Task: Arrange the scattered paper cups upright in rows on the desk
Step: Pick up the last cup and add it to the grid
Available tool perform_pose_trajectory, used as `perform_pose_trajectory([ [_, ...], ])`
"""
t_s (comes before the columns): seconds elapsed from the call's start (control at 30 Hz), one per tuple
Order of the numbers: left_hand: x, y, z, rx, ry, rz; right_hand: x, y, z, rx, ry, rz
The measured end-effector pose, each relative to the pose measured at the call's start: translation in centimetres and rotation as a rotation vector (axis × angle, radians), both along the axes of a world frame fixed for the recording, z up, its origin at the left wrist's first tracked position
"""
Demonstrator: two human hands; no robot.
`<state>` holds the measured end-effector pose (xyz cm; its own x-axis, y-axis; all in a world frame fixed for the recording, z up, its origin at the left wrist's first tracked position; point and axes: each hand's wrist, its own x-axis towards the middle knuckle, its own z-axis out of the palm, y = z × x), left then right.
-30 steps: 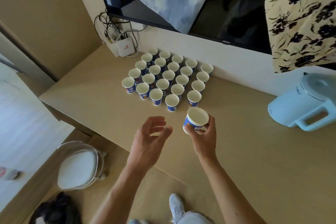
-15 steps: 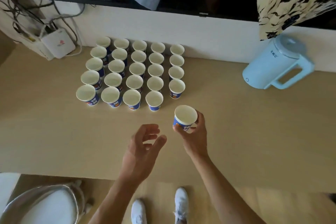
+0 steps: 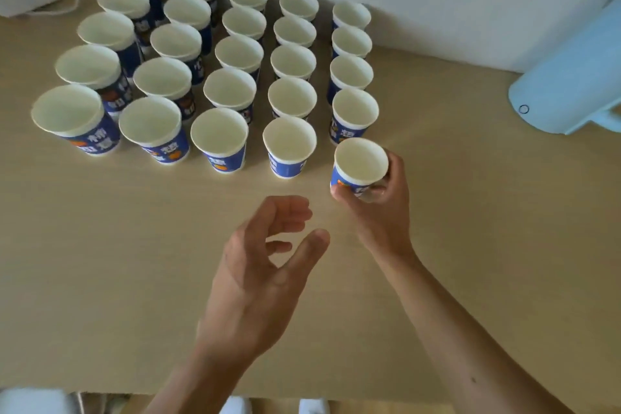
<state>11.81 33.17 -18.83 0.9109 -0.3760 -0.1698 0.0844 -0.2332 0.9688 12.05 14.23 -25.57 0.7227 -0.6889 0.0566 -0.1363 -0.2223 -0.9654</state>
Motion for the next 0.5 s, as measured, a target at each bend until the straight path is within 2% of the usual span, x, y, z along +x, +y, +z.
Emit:
perform_pose_trajectory([
  [0.2, 0.6, 0.1, -3.0, -0.024, -0.004, 0.007, 1.1, -0.8, -1.6, -0.035, -0.052, 0.016],
  [0.5, 0.8, 0.2, -3.9, -0.003, -0.010, -0.003, 1.9, -1.0, -2.0, -0.099, -0.051, 0.016],
])
